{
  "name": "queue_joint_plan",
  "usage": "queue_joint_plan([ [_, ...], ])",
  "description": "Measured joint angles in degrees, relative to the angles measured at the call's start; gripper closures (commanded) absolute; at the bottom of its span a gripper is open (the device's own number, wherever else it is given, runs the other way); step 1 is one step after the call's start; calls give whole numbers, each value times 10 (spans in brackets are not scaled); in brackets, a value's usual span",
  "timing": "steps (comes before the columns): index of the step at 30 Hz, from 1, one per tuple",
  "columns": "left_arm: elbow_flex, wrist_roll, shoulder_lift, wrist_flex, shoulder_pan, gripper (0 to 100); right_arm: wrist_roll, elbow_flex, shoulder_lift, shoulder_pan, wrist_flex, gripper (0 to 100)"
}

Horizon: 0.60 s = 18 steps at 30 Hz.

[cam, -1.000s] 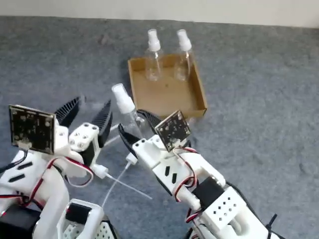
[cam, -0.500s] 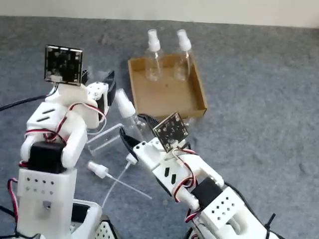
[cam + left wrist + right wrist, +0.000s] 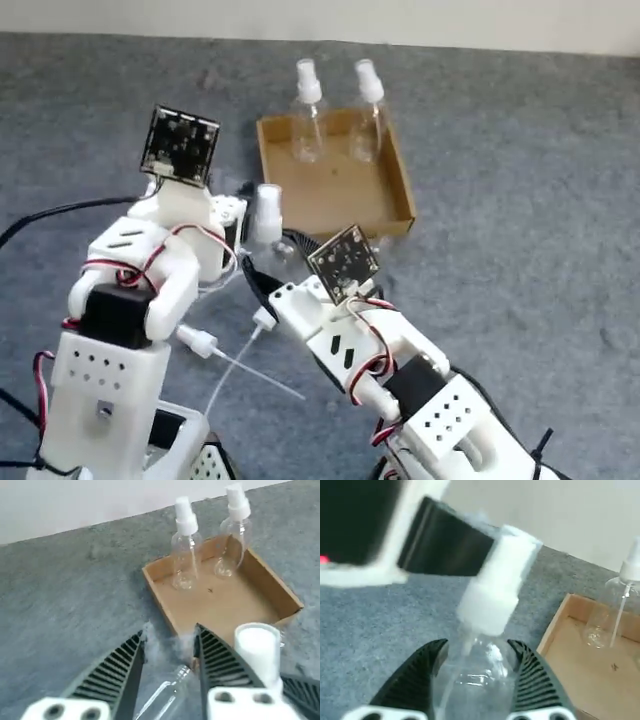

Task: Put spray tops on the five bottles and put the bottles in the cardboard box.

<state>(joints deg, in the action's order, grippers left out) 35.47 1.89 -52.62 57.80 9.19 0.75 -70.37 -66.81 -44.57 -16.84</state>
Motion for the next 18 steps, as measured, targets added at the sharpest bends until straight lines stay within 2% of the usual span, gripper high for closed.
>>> queue_joint_plan([
  [7,20,-5,-94,4,12,857,0,1,0,3,0,995],
  [10,18,-12,-131,4,-17,857,0,1,0,3,0,995],
  [18,-49,-4,-45,-23,-36,857,4,1,0,3,0,995],
])
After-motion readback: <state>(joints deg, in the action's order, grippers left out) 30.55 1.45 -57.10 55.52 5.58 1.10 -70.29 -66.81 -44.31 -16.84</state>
